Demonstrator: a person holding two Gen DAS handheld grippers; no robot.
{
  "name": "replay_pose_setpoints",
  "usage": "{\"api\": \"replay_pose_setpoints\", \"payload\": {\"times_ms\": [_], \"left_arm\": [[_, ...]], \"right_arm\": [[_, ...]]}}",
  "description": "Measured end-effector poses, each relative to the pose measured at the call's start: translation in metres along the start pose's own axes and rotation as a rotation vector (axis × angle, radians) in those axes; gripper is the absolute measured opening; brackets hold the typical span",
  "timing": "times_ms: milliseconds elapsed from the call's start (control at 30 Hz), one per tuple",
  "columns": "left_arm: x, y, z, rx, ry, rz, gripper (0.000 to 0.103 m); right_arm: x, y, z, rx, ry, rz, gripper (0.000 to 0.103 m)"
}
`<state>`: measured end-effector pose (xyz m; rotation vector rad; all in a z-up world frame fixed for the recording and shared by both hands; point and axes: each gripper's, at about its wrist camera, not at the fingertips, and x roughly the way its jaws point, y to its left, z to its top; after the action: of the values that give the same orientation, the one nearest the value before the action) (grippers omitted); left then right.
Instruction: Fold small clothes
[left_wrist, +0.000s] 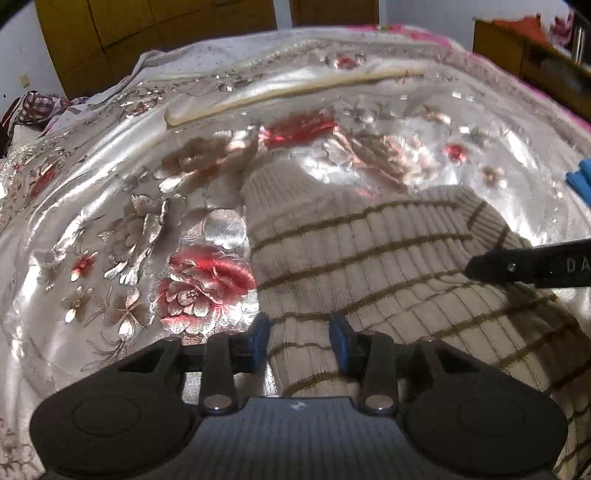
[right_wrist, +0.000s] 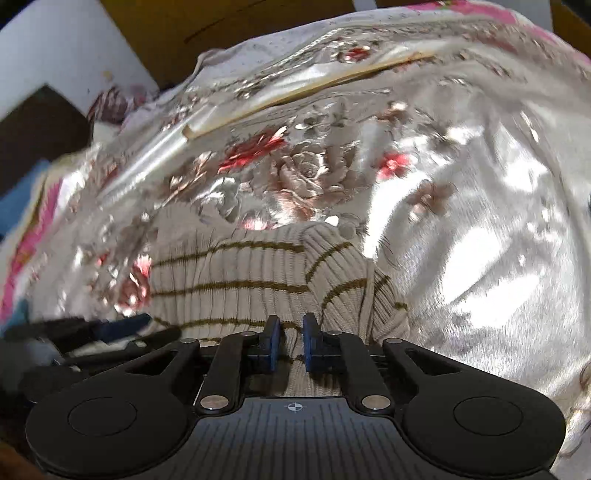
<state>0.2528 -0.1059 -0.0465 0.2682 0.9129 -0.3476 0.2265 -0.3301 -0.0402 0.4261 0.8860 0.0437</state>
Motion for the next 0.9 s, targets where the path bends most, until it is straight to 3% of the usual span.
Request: {"api": "replay_pose_setpoints", "payload": {"times_ms": [100,200,300,400,900], "left_arm": [[-0.006,0.003,0.008,-0.028,0.028,-0.006,0.044],[-0.021,0.002,0.011,-0.032,0.015,-0.015,0.044],[-0.024,0.005,0.005,-0.077,0.031,-0.046,0.044],[-0.019,0.003,-0.002,-0.072,0.035,-0.043,0.045],[-0.043,0.013,-0.002,-0.111,0.029,-0.069,0.046]], "right_arm": [[-0.009,0.008,0.006,0.003,0.018,-0.027,0.010],[-0.033,0.026,0.005,-0.026,-0.014,-0.015,0.021],[-0.047,0.034,-0.013,-0.062,-0.024,-0.033,0.021],[-0.029,0.027,-0.035,-0.043,0.052,-0.077,0.019],[-0.046,0.042,-0.037,-0.015,0.018,-0.110,0.021]]}}
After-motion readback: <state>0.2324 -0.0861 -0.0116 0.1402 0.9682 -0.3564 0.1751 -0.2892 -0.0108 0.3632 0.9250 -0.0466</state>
